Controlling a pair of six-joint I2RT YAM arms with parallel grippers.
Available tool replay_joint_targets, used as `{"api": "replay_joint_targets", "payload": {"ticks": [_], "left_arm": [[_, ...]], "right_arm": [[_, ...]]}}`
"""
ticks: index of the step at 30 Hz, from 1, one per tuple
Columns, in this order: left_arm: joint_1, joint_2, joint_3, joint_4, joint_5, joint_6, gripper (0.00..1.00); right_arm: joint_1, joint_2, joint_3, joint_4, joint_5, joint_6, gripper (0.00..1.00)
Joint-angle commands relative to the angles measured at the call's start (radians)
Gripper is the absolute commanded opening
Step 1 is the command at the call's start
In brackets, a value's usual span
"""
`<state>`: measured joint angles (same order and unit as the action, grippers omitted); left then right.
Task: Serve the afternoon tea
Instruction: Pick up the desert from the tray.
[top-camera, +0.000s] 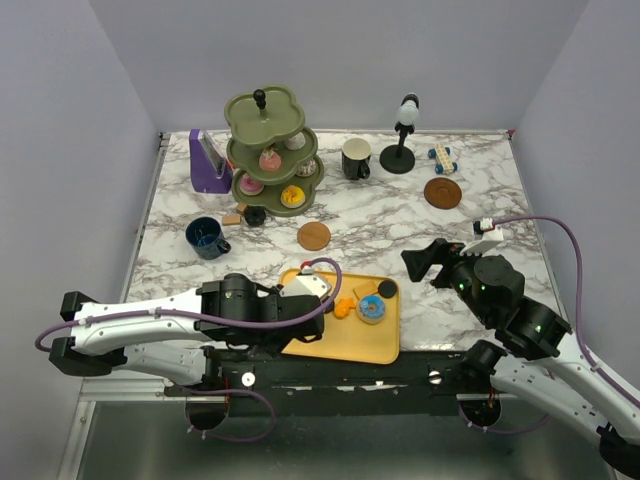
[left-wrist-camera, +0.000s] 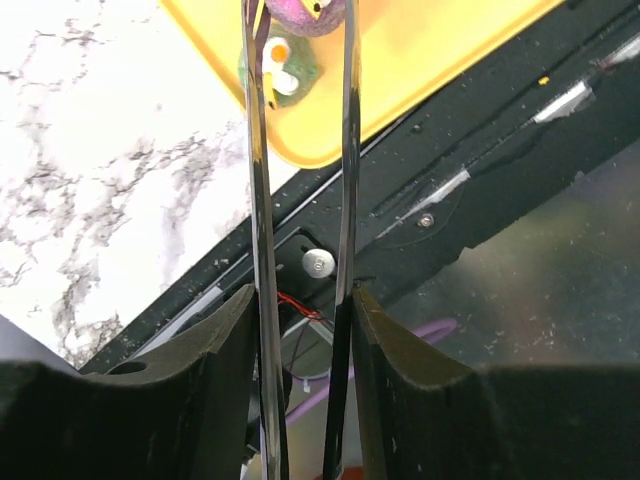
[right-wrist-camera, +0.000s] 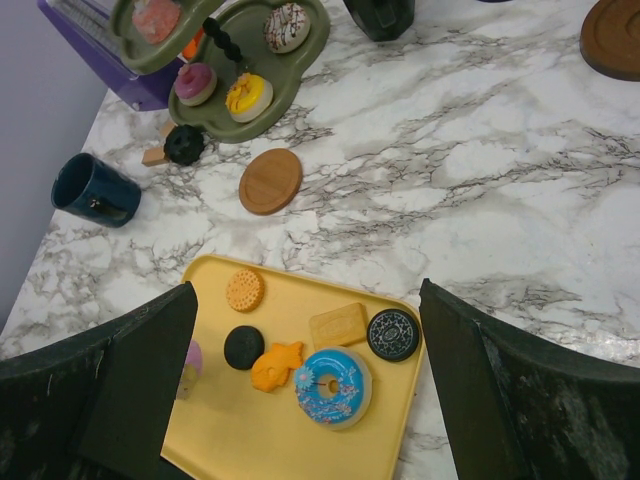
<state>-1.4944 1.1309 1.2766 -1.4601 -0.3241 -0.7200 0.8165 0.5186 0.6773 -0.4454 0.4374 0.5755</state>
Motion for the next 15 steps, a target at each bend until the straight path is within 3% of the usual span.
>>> {"api": "replay_joint_targets", "payload": {"ticks": [1, 8, 15], "left_arm": [[-0.002, -0.022, 0.066, -0.088, -0.131, -0.040, 0.40], [0.084, -0.038, 0.139, -0.137, -0.252, -0.043, 0.40], [0.332, -0.084, 0.123, 0.026, -0.293, 0.104, 0.38]], "right_arm": [[0.005, -0.008, -0.012, -0.003, 0.026, -0.002, 1.00], [0.004, -0.012, -0.012, -0.001, 0.024, -0.002, 1.00], [0.004, -0.035, -0.015, 0.002, 0.025, 0.001, 1.00]]}}
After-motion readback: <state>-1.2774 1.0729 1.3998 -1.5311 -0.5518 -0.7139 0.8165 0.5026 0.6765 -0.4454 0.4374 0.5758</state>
